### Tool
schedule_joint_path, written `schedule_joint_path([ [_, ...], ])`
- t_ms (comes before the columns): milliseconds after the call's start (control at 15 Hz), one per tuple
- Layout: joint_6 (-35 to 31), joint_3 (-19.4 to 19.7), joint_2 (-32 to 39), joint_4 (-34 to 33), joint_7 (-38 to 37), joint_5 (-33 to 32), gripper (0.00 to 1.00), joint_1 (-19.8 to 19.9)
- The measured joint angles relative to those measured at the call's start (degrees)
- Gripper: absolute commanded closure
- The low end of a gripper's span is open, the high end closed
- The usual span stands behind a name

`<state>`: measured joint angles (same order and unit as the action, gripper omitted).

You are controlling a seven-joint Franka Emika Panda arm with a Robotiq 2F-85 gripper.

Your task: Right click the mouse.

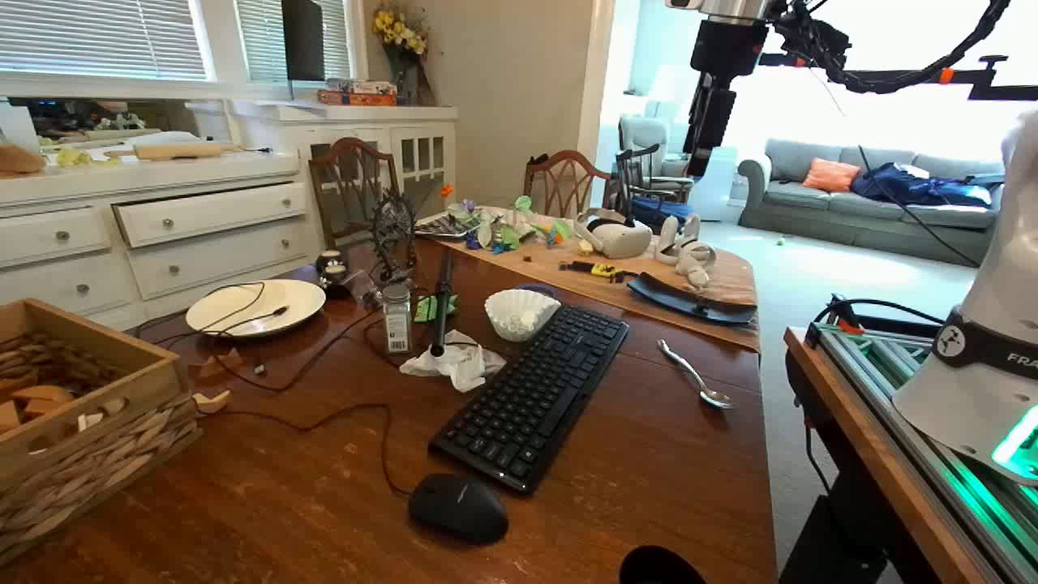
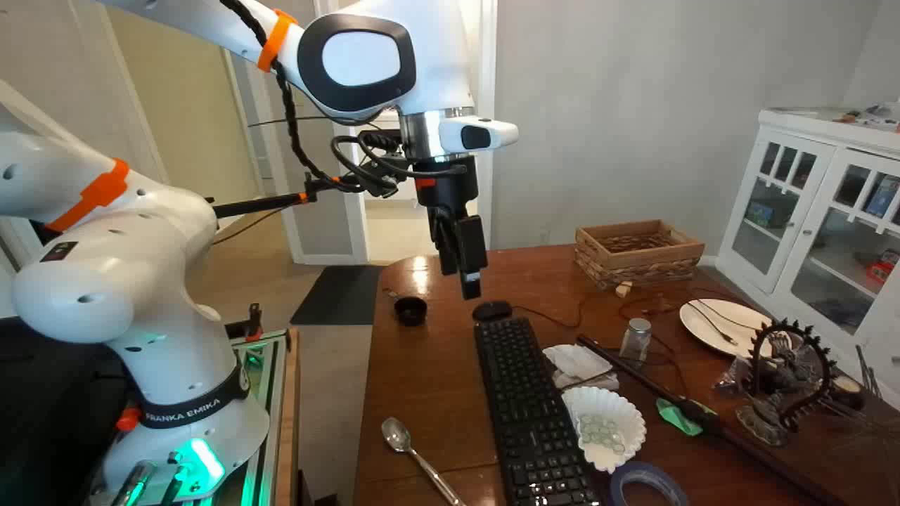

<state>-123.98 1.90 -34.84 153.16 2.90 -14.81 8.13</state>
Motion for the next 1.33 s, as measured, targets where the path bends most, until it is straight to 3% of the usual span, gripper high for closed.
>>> schedule_joint_path([
  [533,0.1,0.0,0.2,-0.1,-0.2,0.0,0.0,0.0],
  [600,-0.1,0.0,0.7,-0.4,-0.5,0.1,0.25,0.0],
  [667,-0.6,0.0,1.6,-0.9,-0.8,0.3,0.25,-0.1],
  [1200,-8.0,-3.4,25.9,-13.3,-7.8,10.1,0.89,-6.4],
  [1333,-8.6,-4.8,32.3,-17.9,-11.0,11.9,1.0,-8.1],
])
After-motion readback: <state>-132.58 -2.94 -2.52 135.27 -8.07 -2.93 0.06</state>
